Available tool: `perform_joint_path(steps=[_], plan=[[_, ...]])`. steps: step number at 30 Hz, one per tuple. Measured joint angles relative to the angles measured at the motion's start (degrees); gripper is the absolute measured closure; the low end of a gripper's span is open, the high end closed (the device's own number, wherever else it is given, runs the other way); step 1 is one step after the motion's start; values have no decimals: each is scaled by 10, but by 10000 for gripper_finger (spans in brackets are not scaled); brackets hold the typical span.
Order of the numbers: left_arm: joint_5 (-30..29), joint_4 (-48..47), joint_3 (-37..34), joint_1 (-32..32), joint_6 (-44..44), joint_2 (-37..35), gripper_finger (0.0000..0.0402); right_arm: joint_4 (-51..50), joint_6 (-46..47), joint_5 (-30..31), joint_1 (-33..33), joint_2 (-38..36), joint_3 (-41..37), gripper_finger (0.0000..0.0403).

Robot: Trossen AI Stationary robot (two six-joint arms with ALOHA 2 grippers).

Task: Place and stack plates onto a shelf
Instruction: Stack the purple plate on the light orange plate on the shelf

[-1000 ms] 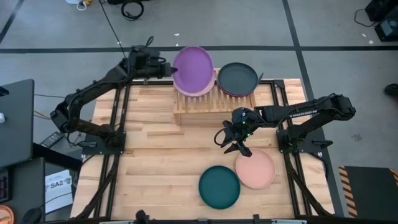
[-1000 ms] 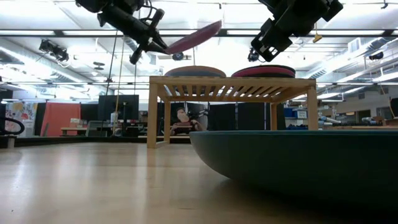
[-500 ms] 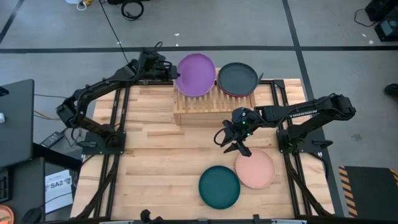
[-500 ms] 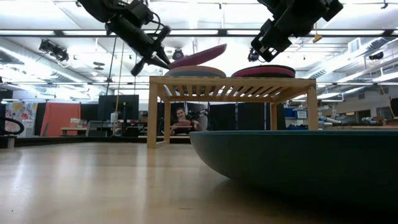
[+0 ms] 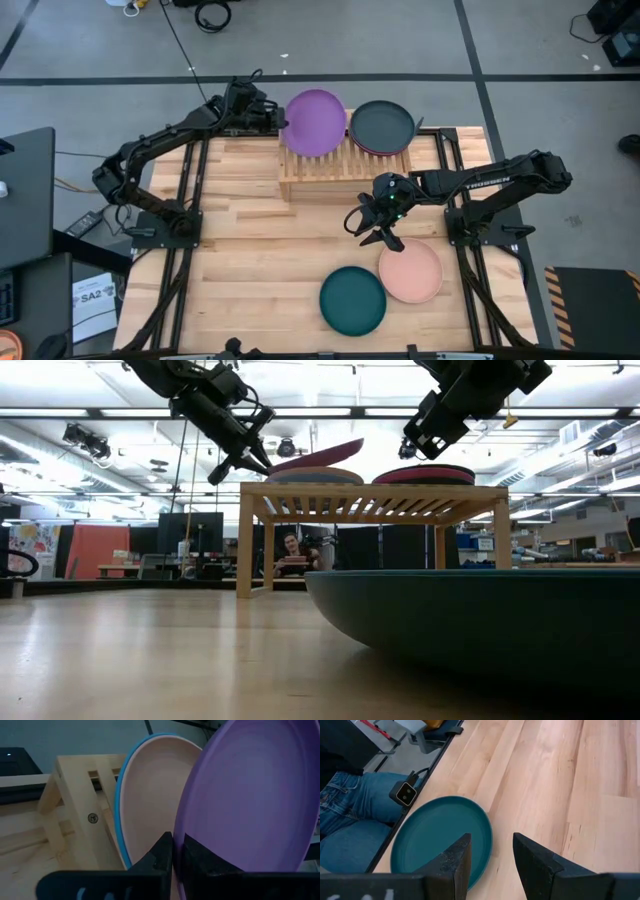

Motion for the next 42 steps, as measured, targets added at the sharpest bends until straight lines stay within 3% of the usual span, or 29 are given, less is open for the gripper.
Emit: perform_joint_path(steps=[26, 42], plan=[[-28, -1, 0, 0, 3, 0, 365, 0, 0, 0, 0, 0, 0, 253], [-28, -1, 0, 0, 4, 0, 265, 0, 0, 0, 0, 0, 0, 253]])
